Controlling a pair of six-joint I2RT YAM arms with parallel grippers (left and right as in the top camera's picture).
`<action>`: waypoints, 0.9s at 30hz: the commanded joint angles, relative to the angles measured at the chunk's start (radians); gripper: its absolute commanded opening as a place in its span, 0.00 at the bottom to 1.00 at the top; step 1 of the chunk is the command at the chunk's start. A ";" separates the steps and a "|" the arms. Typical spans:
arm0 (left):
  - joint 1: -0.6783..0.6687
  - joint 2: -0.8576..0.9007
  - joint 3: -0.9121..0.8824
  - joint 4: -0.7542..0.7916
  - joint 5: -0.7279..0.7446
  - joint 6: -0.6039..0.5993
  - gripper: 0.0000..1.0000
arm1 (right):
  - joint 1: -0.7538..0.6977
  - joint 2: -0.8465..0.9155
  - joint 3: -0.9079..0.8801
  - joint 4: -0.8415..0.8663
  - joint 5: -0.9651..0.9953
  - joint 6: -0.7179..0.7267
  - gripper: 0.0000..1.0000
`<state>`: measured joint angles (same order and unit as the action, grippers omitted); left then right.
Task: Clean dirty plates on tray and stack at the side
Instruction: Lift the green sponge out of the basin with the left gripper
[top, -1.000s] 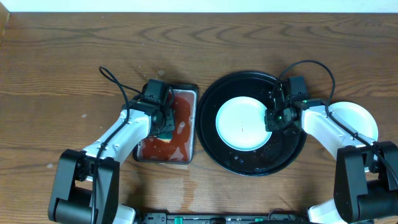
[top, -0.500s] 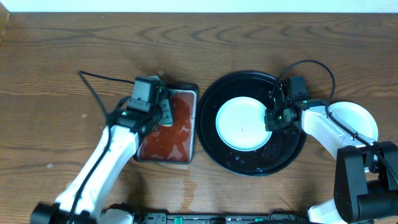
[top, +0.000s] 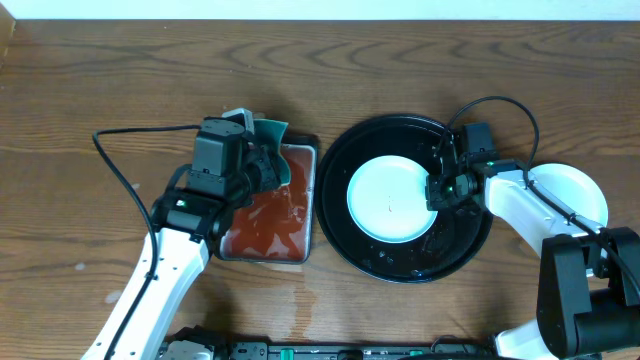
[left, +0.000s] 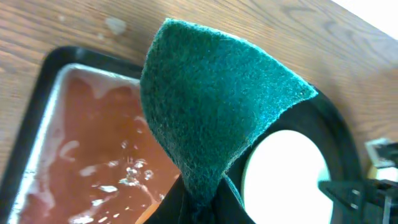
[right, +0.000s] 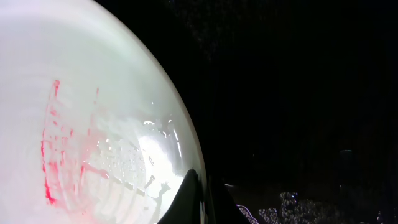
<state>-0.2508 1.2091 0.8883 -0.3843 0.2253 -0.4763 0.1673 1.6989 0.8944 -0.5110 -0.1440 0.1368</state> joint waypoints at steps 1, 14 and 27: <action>0.045 -0.011 -0.006 0.009 0.099 -0.037 0.07 | -0.002 0.012 -0.024 0.000 0.021 -0.031 0.01; 0.345 -0.008 -0.099 0.047 0.583 -0.037 0.08 | -0.002 0.012 -0.024 0.000 0.021 -0.031 0.01; 0.431 -0.008 -0.144 0.204 0.786 0.059 0.07 | -0.002 0.012 -0.024 0.000 0.021 -0.031 0.01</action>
<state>0.1761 1.2091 0.7418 -0.2085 0.9371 -0.4656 0.1673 1.6989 0.8944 -0.5106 -0.1436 0.1287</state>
